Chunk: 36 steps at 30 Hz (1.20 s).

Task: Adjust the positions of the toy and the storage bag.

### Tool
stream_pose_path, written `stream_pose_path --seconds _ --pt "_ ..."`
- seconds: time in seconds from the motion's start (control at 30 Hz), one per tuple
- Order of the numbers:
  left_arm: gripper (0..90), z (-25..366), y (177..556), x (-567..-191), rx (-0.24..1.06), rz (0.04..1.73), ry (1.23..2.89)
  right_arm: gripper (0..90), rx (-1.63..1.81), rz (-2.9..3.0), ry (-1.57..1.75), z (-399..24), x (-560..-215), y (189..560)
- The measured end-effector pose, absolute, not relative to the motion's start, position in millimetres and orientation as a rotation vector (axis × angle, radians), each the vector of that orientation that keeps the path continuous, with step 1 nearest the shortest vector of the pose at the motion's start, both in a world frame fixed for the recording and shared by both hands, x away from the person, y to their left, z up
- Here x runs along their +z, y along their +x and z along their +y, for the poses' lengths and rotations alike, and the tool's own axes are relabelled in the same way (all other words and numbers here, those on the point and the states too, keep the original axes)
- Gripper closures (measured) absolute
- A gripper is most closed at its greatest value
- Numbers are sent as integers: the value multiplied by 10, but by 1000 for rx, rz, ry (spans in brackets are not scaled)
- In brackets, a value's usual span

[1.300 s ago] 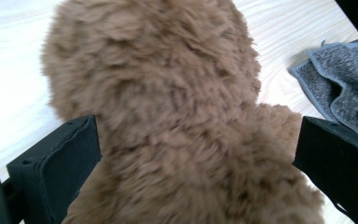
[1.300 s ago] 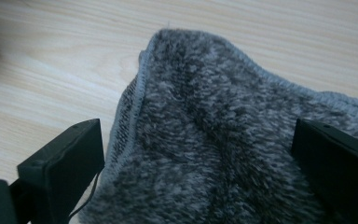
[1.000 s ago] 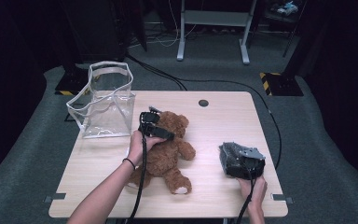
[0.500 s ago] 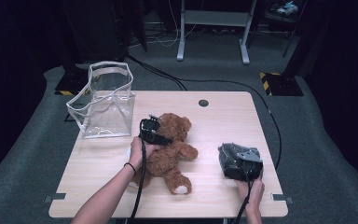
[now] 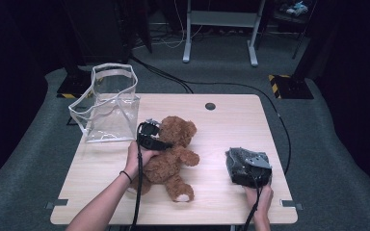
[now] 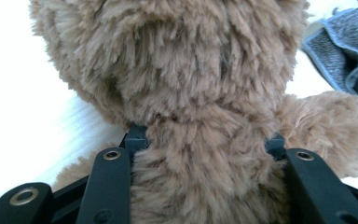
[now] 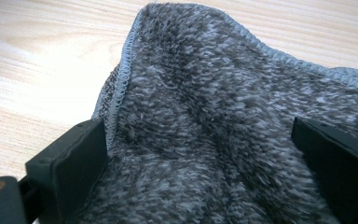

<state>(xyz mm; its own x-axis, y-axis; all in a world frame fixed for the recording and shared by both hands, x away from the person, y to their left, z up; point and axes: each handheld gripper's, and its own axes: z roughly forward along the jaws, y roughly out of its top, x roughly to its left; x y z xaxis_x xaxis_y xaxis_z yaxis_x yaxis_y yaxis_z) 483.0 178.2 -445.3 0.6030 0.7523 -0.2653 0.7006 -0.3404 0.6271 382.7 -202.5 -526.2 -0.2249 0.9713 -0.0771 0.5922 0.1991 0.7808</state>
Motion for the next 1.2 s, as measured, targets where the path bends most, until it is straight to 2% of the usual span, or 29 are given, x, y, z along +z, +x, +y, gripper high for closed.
stream_pose_path --seconds 0.4,0.83,0.97,1.03,1.2 --pt "541 2094 4689 -4231 106 1094 2151 42 834 1899 1453 -2014 -5265 3831" --pt "521 2466 4587 -4284 99 1130 2166 40 818 1898 1449 -2002 -5272 3836" --pt "465 2554 4621 -4451 42 1187 2154 39 807 1901 1442 -1998 -5273 3835" --pt "408 2581 4643 -4478 20 1198 2137 40 813 1903 1441 -2000 -5275 3837" --pt "295 2565 4628 -4435 53 1193 2135 40 815 1904 1446 -2002 -5273 3835"
